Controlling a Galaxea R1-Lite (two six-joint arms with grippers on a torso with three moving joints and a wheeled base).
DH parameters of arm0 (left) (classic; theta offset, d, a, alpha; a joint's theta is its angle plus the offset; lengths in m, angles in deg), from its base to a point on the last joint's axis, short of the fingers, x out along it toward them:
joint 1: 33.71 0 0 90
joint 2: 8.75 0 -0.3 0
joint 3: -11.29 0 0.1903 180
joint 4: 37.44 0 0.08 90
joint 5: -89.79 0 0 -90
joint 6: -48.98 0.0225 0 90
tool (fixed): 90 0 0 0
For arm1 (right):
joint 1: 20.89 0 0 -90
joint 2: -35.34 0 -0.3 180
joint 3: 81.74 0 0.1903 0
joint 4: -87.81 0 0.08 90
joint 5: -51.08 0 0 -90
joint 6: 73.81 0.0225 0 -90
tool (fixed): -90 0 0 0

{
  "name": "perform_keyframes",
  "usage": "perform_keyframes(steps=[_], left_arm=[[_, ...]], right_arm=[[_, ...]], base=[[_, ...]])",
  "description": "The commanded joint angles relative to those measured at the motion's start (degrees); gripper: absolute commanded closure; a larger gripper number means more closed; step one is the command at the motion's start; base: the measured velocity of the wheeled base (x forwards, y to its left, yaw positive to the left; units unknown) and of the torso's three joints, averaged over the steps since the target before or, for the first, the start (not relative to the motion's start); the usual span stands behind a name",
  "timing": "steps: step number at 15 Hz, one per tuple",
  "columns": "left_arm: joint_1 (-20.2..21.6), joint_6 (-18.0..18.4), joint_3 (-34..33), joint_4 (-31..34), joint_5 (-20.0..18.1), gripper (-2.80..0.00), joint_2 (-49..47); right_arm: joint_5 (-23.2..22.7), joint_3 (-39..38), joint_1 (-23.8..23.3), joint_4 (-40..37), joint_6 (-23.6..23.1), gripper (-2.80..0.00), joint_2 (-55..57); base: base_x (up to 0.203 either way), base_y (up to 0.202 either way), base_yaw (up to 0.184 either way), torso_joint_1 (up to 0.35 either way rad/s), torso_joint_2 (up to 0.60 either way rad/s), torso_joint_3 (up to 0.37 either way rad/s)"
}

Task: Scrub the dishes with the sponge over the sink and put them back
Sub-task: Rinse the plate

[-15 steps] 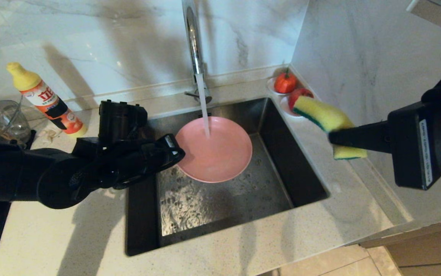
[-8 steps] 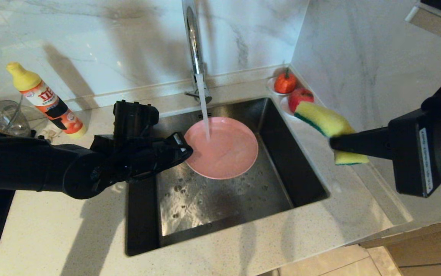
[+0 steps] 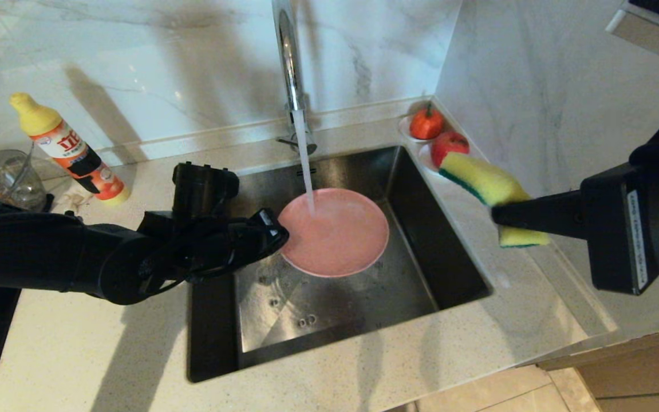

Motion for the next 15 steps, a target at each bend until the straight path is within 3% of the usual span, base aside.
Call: perform_keyframes(steps=[1, 4, 8, 11, 15], left_arm=[[1.0, 0.4, -1.4, -0.3, 0.7, 0.0, 0.4], [3.5, 4.7, -3.5, -2.3, 5.3, 0.0, 2.3], [4.9, 12.9, -10.0, -19.4, 7.3, 0.0, 3.1], [5.0, 15.8, -13.2, -23.2, 8.2, 0.0, 5.2], [5.0, 27.7, -18.0, -30.8, 8.5, 0.0, 9.1]], right_arm=[[0.2, -0.1, 0.0, -0.2, 0.1, 0.0, 0.2], [0.0, -0.1, 0.0, -0.2, 0.2, 0.0, 0.2], [-0.5, -0.1, 0.0, -0.2, 0.2, 0.0, 0.7], [-0.4, -0.2, 0.0, -0.3, 0.2, 0.0, 0.4], [-0.4, -0.9, -0.1, -0.2, 0.2, 0.0, 0.2]], base=[[0.0, 0.0, 0.0, 0.0, 0.0, 0.0], [0.0, 0.0, 0.0, 0.0, 0.0, 0.0], [0.0, 0.0, 0.0, 0.0, 0.0, 0.0], [0.0, 0.0, 0.0, 0.0, 0.0, 0.0], [0.0, 0.0, 0.0, 0.0, 0.0, 0.0]])
